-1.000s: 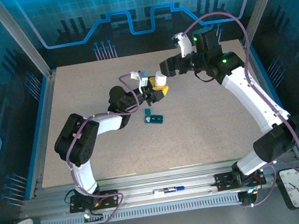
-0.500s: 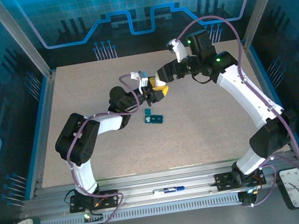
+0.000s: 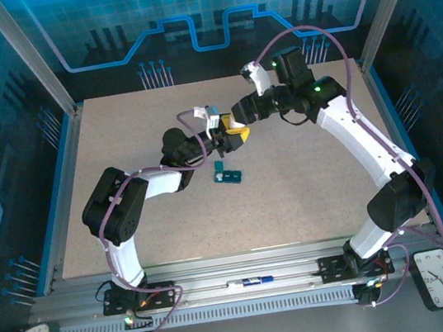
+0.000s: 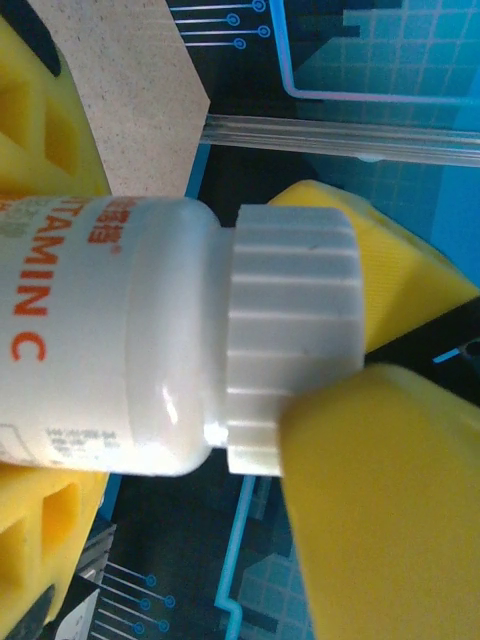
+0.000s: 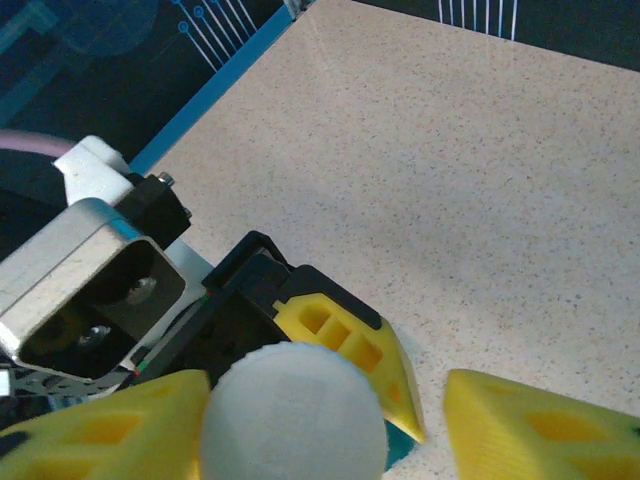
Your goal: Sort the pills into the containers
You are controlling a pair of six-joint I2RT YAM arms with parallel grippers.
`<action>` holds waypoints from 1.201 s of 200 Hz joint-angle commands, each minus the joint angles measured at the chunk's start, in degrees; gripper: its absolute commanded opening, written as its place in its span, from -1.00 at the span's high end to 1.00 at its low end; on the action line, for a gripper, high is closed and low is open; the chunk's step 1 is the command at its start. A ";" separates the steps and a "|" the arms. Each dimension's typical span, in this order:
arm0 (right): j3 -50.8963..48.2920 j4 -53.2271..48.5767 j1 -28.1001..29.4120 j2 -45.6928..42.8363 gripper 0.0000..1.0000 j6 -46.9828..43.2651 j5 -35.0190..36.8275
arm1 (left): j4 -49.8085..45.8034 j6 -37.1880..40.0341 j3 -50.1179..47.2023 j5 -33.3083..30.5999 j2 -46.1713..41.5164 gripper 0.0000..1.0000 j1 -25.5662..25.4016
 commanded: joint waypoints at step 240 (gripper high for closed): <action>-11.68 11.70 5.16 -11.15 -0.61 10.01 8.96 | 2.65 -0.41 1.65 0.46 0.48 1.00 -0.10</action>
